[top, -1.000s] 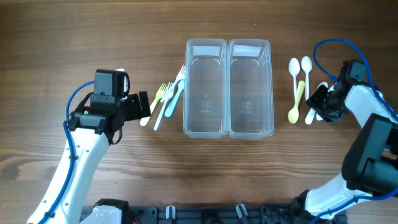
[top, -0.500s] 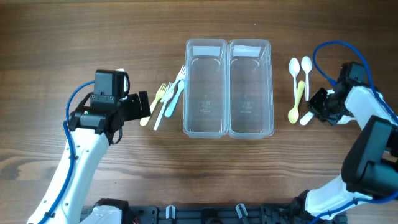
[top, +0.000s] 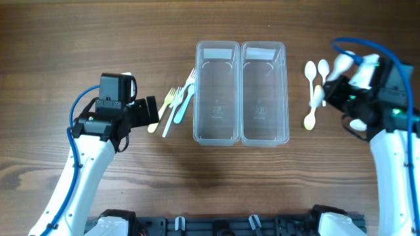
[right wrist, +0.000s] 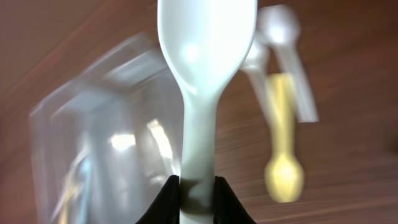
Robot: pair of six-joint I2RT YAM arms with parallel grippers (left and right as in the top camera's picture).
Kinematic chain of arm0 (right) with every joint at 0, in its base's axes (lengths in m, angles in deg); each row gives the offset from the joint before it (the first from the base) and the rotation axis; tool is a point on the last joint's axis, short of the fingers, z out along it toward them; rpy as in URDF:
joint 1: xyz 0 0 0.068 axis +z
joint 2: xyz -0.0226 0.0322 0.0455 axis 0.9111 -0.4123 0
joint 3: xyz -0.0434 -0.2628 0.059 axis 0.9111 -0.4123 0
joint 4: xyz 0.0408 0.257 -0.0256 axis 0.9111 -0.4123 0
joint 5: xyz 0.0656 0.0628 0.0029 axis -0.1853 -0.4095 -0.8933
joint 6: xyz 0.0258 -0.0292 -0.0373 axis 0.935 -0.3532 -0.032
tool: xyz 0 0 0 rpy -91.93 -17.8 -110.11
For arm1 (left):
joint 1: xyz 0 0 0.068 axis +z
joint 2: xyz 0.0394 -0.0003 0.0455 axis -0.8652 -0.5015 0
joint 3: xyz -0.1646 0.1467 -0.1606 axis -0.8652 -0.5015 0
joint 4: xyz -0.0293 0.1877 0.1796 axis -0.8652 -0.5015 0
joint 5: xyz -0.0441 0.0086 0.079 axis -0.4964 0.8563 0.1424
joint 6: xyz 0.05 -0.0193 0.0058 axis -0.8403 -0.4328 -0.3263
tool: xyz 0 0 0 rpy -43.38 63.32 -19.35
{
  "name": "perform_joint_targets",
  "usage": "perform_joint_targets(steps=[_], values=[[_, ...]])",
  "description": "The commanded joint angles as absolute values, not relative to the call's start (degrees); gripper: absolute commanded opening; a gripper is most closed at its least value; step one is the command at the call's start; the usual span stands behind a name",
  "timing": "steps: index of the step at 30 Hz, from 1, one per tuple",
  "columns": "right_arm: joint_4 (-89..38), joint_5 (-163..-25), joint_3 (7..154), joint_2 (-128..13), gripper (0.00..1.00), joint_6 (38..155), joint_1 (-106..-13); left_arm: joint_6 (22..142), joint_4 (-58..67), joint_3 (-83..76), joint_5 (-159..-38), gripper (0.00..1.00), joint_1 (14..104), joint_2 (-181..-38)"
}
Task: Pack container
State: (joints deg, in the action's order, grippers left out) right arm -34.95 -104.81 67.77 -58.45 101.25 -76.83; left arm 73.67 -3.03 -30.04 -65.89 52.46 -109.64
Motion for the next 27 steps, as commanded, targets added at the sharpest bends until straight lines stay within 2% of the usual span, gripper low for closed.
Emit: perform_joint_targets(steps=[1, 8, 9, 10, 11, 17, 21, 27], values=[[-34.2, -107.5, 68.4, -58.6, 0.04, 95.9, -67.4, 72.8, -3.1, -28.9, -65.3, 1.00, 52.4, -109.8], [-30.2, -98.0, 66.2, -68.4, 0.04, 95.2, -54.3, 72.8, -3.1, -28.9, -65.3, 1.00, 52.4, -109.8], [-29.8, -98.2, 66.2, -70.5, 0.08, 95.2, -53.3, 72.8, -3.1, -28.9, -65.3, 1.00, 52.4, -109.8], [-28.7, -98.2, 66.2, -72.9, 0.23, 95.0, -52.2, 72.8, -3.1, -28.9, -65.3, 1.00, 52.4, -109.8], [-27.9, -98.1, 66.4, -74.3, 0.32, 94.3, -51.6, 72.8, -3.1, -28.9, -65.3, 1.00, 52.4, -109.8], [-28.6, -97.2, 72.3, -72.0, 0.71, 94.7, -52.8, 72.8, -3.1, -28.9, -65.3, 1.00, 52.4, -109.8], [-29.9, -90.4, 75.6, -65.3, 0.73, 102.7, -57.4, 72.8, -3.1, -28.9, -65.3, 1.00, 52.4, -109.8], [-36.9, -79.5, 75.6, -60.4, 0.73, 112.2, -72.0, 72.8, -3.1, -28.9, -65.3, 1.00, 52.4, -109.8]])
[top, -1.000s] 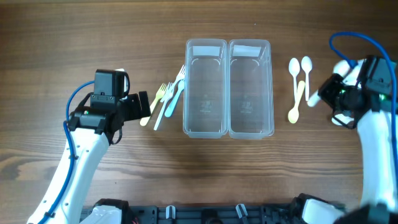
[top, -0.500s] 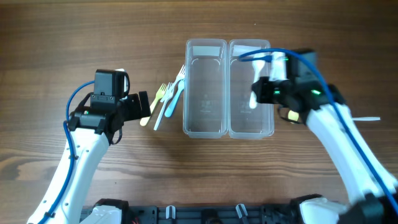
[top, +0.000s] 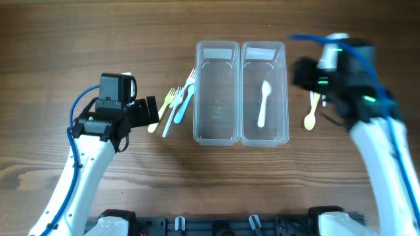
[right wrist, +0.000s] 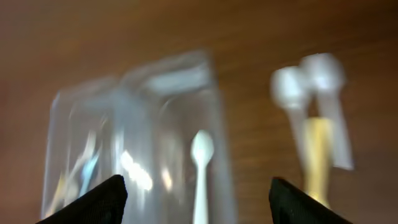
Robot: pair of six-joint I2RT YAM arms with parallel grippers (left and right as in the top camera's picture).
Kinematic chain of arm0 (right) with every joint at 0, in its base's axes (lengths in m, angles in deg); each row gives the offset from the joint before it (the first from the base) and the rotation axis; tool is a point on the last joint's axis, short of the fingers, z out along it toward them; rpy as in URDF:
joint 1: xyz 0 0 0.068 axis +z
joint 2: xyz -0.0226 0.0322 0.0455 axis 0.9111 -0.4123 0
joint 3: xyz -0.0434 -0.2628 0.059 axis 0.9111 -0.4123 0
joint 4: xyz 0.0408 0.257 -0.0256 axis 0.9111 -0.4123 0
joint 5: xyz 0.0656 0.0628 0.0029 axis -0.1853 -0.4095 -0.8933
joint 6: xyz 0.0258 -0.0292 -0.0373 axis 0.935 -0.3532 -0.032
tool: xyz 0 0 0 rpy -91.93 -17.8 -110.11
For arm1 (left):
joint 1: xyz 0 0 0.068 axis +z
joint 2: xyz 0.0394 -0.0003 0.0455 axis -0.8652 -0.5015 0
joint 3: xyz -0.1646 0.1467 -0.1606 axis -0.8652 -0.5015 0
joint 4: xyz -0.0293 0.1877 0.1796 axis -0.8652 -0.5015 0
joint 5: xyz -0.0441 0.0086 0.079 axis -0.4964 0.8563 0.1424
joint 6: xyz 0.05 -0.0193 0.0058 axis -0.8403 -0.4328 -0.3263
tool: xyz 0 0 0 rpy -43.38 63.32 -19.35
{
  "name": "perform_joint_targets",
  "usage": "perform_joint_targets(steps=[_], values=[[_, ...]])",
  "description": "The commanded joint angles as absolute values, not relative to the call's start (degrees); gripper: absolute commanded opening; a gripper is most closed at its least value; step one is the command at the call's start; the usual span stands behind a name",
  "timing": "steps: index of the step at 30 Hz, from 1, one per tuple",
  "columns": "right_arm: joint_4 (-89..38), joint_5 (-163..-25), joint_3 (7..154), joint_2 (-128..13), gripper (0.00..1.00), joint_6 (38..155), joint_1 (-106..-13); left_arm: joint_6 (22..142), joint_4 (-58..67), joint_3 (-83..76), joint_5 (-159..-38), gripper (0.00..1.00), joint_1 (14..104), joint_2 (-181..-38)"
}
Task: Pack container
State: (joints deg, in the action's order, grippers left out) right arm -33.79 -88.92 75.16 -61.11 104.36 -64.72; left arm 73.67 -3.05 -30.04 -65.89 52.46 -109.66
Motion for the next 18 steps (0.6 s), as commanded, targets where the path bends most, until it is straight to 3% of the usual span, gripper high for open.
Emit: perform_joint_targets(steps=[1, 6, 9, 18], values=[[-38.3, -79.0, 75.4, -60.9, 0.74, 112.9, -75.1, 72.8, -3.1, -28.9, -65.3, 1.00, 52.4, -109.8], [-43.1, -80.3, 72.4, -66.3, 0.75, 116.2, -88.9, 72.8, -3.1, -28.9, -65.3, 1.00, 52.4, -109.8], [-43.0, -82.0, 70.8, -72.2, 0.82, 116.3, -95.1, 72.8, -3.1, -28.9, -65.3, 1.00, 52.4, -109.8], [-39.9, -84.3, 70.8, -86.3, 0.74, 115.6, -103.6, 72.8, -3.1, -28.9, -65.3, 1.00, 52.4, -109.8]])
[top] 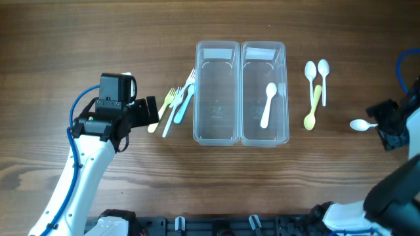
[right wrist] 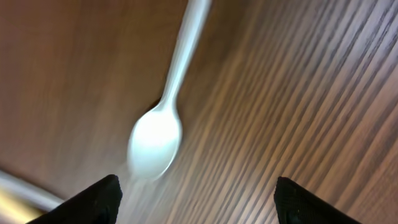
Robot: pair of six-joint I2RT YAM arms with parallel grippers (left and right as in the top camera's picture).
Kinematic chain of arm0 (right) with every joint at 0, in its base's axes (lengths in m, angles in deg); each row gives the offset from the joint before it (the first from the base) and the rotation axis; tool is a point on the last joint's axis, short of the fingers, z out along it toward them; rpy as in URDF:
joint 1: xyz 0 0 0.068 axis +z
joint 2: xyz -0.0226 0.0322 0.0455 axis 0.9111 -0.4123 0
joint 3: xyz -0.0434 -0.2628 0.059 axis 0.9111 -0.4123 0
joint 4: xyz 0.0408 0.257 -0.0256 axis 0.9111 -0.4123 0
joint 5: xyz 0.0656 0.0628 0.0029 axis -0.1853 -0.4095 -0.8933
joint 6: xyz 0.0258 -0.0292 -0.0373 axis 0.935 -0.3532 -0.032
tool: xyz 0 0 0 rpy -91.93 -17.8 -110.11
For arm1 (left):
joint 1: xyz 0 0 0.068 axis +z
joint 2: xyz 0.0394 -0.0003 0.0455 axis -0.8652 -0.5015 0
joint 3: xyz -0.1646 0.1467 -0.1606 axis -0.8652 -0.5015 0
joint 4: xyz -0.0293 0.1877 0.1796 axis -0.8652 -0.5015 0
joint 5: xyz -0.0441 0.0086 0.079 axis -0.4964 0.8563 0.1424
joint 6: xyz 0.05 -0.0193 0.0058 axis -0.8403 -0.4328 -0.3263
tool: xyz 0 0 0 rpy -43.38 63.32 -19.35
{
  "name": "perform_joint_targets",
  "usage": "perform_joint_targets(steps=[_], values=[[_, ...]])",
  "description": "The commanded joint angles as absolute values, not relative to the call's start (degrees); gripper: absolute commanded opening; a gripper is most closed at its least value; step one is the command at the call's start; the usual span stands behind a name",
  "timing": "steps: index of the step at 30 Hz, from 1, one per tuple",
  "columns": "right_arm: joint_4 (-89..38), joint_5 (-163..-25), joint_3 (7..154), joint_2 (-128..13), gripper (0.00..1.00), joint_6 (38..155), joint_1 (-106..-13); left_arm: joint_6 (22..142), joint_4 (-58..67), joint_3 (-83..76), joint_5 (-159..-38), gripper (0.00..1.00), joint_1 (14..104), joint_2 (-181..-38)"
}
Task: Pack container
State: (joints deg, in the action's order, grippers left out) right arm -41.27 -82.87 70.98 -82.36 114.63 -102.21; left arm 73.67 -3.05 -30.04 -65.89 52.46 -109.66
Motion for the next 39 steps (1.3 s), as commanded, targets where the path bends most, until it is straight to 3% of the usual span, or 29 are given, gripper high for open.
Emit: perform_joint_targets(steps=[1, 15, 22, 32, 34, 39], values=[[-39.0, -84.8, 70.8, -87.9, 0.72, 115.6, -104.0, 72.8, -3.1, -28.9, -65.3, 1.00, 52.4, -109.8], [-33.7, -85.9, 70.8, -91.4, 0.66, 115.4, -104.2, 72.8, -3.1, -28.9, -65.3, 1.00, 52.4, -109.8], [-32.0, -85.5, 70.8, -93.7, 0.57, 115.4, -104.2, 72.8, -3.1, -28.9, -65.3, 1.00, 52.4, -109.8], [-32.7, -85.3, 70.8, -97.9, 0.54, 113.5, -104.2, 72.8, -3.1, -28.9, -65.3, 1.00, 52.4, -109.8], [-33.1, -85.3, 70.8, -97.9, 0.47, 112.1, -104.2, 72.8, -3.1, -28.9, -65.3, 1.00, 52.4, -109.8], [-35.6, -86.7, 70.8, -97.8, 0.14, 112.2, -104.0, 72.8, -3.1, -28.9, -65.3, 1.00, 52.4, -109.8]])
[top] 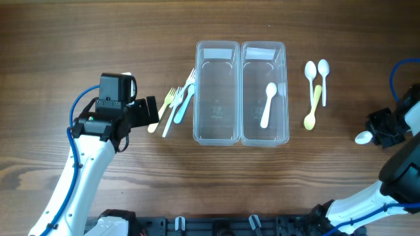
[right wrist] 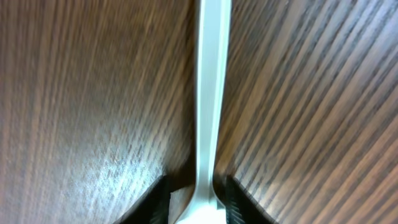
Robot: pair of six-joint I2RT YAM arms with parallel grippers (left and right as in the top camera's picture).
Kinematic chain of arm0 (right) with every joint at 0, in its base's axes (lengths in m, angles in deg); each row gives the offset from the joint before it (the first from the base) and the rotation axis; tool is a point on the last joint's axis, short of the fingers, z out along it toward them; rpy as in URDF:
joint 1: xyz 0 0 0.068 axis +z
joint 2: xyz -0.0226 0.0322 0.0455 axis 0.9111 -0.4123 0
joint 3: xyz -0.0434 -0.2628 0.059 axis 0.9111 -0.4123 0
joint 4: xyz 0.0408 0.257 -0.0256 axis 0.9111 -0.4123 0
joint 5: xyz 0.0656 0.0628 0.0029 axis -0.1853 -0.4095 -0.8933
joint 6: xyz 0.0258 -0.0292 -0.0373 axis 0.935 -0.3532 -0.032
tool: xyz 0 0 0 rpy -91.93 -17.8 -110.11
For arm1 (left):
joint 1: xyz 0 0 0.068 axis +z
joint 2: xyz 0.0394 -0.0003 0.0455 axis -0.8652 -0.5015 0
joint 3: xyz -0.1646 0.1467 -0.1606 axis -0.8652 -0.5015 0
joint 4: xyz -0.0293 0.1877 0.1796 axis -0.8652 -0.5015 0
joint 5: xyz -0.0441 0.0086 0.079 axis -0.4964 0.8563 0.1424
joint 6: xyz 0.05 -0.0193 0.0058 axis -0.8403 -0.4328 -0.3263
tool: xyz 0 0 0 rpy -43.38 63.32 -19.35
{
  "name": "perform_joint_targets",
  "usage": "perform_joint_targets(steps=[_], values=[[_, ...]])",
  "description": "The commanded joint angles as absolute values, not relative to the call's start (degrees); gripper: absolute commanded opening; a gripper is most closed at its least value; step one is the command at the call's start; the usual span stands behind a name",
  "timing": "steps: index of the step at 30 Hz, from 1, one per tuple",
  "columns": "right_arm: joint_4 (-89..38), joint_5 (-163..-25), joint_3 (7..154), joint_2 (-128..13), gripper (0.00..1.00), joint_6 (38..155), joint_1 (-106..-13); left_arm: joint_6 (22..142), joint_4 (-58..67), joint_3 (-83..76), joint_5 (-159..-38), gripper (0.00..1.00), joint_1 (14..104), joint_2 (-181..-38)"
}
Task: Pack container
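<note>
Two clear containers stand side by side at mid-table. The left container (top: 216, 134) is empty. The right container (top: 264, 139) holds one white spoon (top: 268, 105). At the far right my right gripper (top: 377, 131) (right wrist: 194, 198) is down at the table, shut on another white spoon (top: 362, 137) (right wrist: 209, 93). Its fingers pinch the neck, the handle runs away from the wrist camera, and the bowl sticks out to the left in the overhead view. My left gripper (top: 151, 110) stands open beside the forks (top: 178, 103), holding nothing.
Two white spoons (top: 316, 71) and a yellow spoon (top: 313, 108) lie right of the containers. Yellow, white and blue forks lie in a bunch left of them. The right arm's blue cable (top: 397, 69) loops at the table's right edge.
My right gripper was open above the lone white spoon at the far right; now it is down on it and shut on its neck. The spoon sits slightly nearer the front. The left arm is unchanged.
My right gripper held a white spoon near the spoon pile. Then it was open by the right container, with that spoon lying inside. Then it was at the far right over a lone spoon, which it now grips. The left arm never moved.
</note>
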State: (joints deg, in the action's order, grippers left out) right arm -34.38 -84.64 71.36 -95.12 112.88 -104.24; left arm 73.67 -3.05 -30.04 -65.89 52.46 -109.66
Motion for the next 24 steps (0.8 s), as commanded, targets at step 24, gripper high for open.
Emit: perform_joint_targets(steps=[24], values=[[-29.3, -101.9, 75.6, -63.8, 0.04, 99.5, -56.5, 72.8, -3.1, -28.9, -65.3, 1.00, 52.4, -109.8]])
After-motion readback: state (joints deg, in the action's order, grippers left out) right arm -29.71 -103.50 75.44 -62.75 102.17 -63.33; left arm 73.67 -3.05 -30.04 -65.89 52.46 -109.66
